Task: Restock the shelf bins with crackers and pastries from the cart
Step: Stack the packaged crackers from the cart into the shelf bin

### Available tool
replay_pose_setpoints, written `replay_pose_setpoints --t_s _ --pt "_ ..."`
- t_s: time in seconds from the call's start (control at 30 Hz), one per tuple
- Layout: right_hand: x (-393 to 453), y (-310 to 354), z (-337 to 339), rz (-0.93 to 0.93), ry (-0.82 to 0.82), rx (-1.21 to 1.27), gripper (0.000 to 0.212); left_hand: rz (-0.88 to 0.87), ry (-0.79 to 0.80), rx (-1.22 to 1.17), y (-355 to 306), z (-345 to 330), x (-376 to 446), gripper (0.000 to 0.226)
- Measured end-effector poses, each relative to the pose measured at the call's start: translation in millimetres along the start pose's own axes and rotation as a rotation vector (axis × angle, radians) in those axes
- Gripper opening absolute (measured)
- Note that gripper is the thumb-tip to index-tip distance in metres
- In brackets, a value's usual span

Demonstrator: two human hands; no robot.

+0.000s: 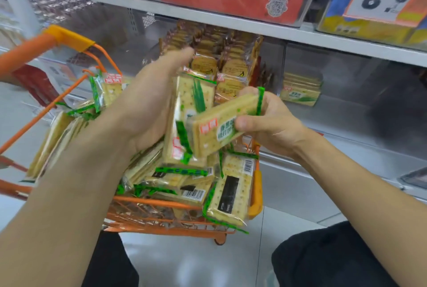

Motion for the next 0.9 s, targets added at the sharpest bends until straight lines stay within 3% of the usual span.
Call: replay_pose_setpoints --t_s 0.07,0.13,0.2,0.27,0.4,0.47,0.67,0.8,0.9 --pt "0 1 -2 0.001 -0.004 -0.048 0.033 0.007 0.042 0.096 7 -8 -5 0.046" --pt "0 2 0 0.008 -0.076 -0.126 0.046 0.004 -0.015 0.284 16 -1 -2 0.085" --pt "-3 6 2 0.042 -0.177 -0.314 0.045 0.002 0.01 0.532 21 -1 -1 0.101" --pt "-7 8 1 0.059 -0.215 -0.434 0.041 -0.073 0.064 0.669 16 -4 -3 0.089" --pt "-16 12 4 0.068 -0.178 -0.438 0.083 -0.14 0.217 0.664 11 -18 -5 0.059" --pt "-21 18 7 0.068 -0.175 -0.514 0.081 -0.139 0.261 0.705 13 -27 -6 0.048" --pt "-46 39 21 0.141 -0.278 -0.581 0.065 -0.056 0.266 0.745 22 -40 -2 0.071" --pt "-61 49 44 0.219 -0.35 -0.535 0.065 0.006 0.355 0.836 26 -49 -1 0.055" --pt "-69 46 57 0.177 -0.388 -0.574 0.068 -0.041 0.27 0.799 25 -50 3 0.051"
Point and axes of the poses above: each hand's wrist, its own x-axis towards the middle knuckle, its own z-axis out of the back of the hand, y = z × x, the point moved 7 cm from there along x, towards the middle knuckle, and after that the axes turned 12 degrees about -z, right-handed, at the moved point
